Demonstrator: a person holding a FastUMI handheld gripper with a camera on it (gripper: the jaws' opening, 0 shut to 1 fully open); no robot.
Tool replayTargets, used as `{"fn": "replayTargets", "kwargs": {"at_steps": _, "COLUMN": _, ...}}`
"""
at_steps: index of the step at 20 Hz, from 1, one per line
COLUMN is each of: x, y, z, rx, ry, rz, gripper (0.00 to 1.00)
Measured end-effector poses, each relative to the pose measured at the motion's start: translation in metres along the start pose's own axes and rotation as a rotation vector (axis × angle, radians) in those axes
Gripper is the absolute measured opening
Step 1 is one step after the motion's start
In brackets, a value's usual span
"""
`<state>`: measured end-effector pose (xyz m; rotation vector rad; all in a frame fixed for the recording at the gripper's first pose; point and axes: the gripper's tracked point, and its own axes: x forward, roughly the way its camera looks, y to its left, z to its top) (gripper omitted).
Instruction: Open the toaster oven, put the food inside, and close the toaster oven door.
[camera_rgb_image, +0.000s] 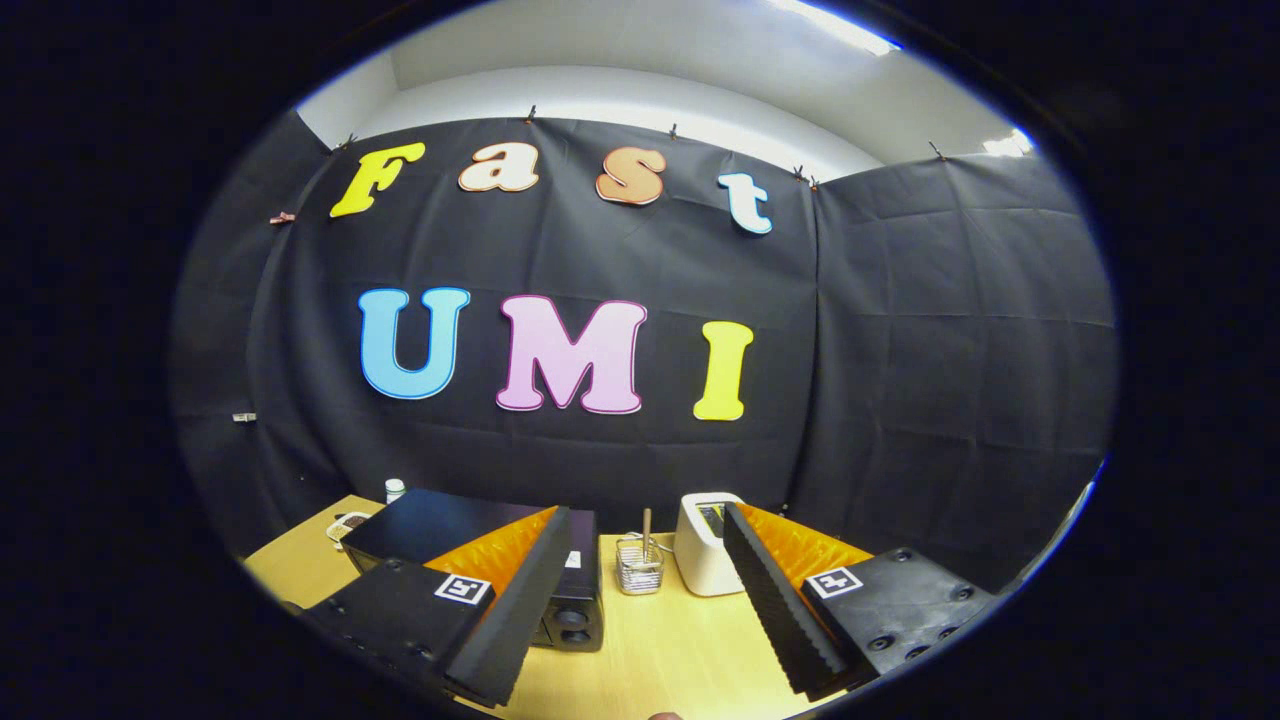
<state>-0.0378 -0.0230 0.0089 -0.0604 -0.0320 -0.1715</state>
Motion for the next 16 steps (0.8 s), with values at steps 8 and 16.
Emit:
{"fn": "replayTargets", "kwargs": {"at_steps": 8, "x": -0.022, "y": -0.005, "z": -0.023, "rx": 0.012, "ry": 0.078, "rz": 0.015, "gripper": 0.99}}
{"fn": "replayTargets", "kwargs": {"at_steps": 16, "x": -0.018, "y": -0.001, "z": -0.014, "rx": 0.028, "ry": 0.074, "rz": 0.034, "gripper": 0.99}}
